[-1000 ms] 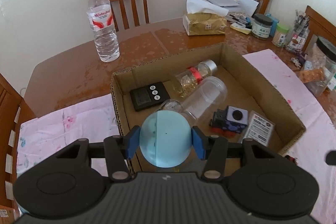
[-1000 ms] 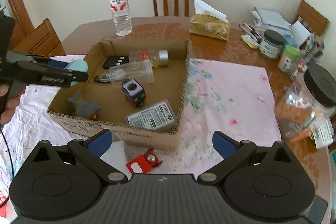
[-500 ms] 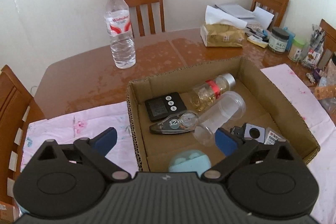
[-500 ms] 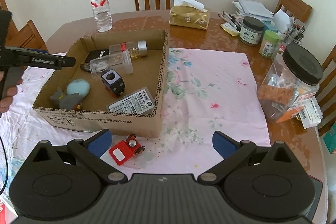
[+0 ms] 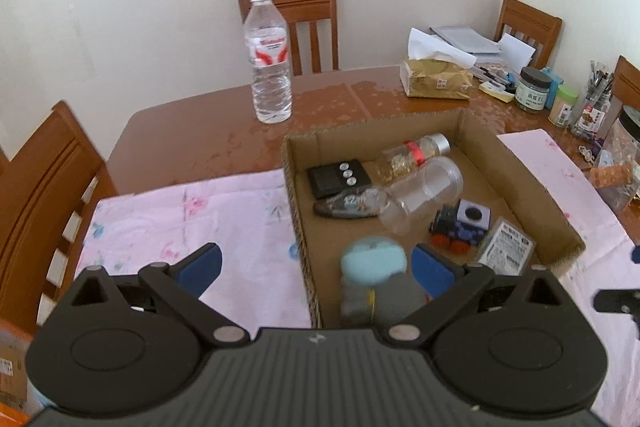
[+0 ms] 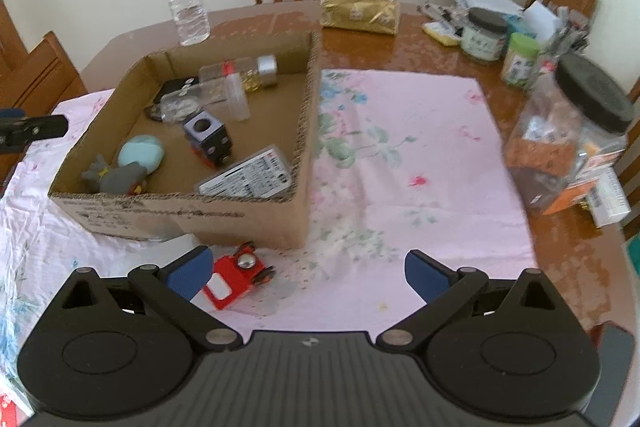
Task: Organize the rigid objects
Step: 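Move the right tool toward the red toy car while the left tool approaches the white plastic bottle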
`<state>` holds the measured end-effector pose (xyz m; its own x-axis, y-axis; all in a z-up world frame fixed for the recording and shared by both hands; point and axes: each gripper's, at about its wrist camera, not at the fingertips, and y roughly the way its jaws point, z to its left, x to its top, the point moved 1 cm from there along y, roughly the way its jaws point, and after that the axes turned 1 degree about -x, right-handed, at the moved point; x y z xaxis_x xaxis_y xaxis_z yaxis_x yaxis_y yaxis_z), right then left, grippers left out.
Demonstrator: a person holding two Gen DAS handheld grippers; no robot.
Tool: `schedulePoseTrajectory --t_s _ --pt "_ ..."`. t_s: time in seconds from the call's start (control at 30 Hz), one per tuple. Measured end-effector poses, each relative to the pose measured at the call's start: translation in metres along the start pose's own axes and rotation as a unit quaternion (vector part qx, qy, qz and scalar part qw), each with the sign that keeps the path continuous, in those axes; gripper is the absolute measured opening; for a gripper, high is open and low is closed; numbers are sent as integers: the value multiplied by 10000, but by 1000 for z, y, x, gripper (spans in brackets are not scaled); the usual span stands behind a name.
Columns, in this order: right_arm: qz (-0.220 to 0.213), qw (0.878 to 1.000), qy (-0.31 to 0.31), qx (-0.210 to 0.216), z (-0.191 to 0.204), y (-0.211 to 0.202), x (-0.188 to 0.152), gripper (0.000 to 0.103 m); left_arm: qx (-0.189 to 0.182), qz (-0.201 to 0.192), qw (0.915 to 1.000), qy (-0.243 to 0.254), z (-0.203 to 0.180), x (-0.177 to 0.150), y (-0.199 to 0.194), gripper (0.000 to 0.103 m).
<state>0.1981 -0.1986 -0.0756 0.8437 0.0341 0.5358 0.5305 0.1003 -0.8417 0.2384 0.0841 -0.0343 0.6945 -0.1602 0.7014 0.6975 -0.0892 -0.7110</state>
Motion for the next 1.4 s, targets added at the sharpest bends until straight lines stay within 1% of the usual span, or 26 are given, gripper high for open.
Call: schedulePoseTrajectory --t_s 0.17,0.3,0.4,0.5,0.67,0.73,1.0,1.13,1.23,1.4 --pt "46 9999 -161 -30 17 24 3 103 165 -34 9998 -124 2 -27 -17 101" --pt "116 9994 -268 -185 26 40 6 103 49 82 9995 -296 5 -45 -22 101" --pt "199 9988 -337 -301 29 48 5 103 35 135 9990 -424 9 -54 -25 101" --pt "251 9970 -512 -528 33 56 2 103 74 136 9989 -446 13 -60 -27 101" --pt "373 9956 -599 -621 40 62 -3 103 -57 152 9987 -474 19 -66 -27 101" --pt "401 9953 -632 -606 44 60 -6 103 -80 161 9988 -446 19 -68 -27 101" --pt "587 9955 -660 -329 61 59 -19 103 -218 224 9987 -410 17 -72 -22 101" --pt "478 9969 -484 -401 56 57 -18 103 -258 267 9986 -367 10 -73 -21 101" --pt "340 9984 -254 -376 44 50 -17 103 -268 300 9986 -330 3 -74 -22 101" --pt "273 9988 -29 -396 22 43 -18 103 -296 366 9985 -295 -11 -75 -21 101"
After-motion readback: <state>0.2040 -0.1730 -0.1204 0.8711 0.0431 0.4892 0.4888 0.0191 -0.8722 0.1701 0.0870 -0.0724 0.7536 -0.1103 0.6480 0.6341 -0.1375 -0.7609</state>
